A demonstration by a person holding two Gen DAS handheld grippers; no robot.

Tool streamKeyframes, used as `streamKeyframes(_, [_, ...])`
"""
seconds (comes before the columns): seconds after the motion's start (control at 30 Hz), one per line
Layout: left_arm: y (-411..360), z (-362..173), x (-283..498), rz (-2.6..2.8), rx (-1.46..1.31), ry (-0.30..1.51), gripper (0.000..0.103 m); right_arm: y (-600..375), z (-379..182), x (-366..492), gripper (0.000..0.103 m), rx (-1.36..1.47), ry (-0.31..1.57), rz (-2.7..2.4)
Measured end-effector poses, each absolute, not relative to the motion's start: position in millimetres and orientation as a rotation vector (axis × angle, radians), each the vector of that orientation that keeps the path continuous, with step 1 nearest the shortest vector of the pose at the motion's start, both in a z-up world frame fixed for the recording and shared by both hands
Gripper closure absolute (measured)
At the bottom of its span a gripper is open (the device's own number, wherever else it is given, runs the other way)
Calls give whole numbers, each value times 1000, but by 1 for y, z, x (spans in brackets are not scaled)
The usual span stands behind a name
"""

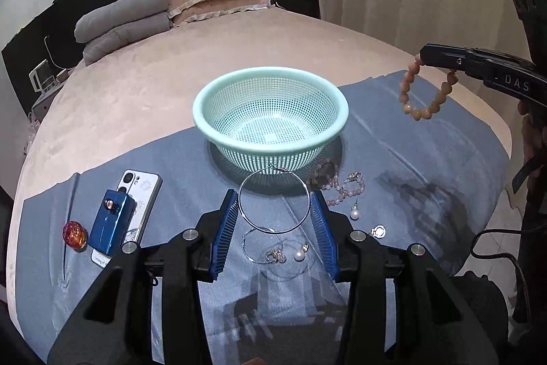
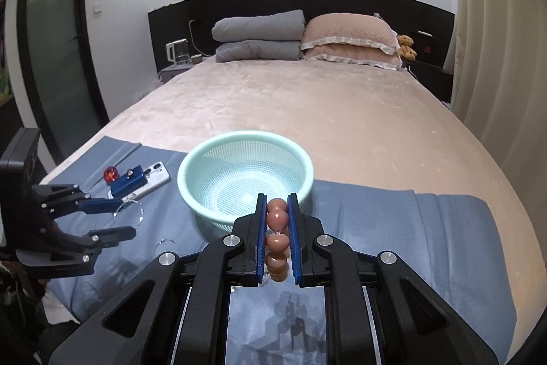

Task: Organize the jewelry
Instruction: 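Lift the bracelet with the right tool while the left tool grasps and lifts the hoop over the basket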

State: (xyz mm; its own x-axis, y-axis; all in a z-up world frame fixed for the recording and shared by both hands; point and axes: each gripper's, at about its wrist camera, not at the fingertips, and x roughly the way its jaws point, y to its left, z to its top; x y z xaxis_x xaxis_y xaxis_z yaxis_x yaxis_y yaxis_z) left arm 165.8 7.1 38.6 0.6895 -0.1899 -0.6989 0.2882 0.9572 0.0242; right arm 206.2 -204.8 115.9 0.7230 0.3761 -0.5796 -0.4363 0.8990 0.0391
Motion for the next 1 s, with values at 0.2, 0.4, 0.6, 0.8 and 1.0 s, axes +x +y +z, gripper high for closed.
streamKeyframes(0.2, [6,48,196,-272,136,746,58,-178,118,229,92,-124,620,509])
streamKeyframes(0.4, [0,44,236,-289,147,754,58,-157,101,262,92,-117,654,545])
streamKeyframes(0.6, [-2,30,269,-297,157,776,58,-147,70,288,92,-96,709,553])
streamKeyframes(0.8, [-6,13,282,-310,157,818,58,-147,45,303,92,-81,761,545])
streamKeyframes(1.0, [-7,4,287,-309,156,843,58,-150,35,306,92,-76,786,534])
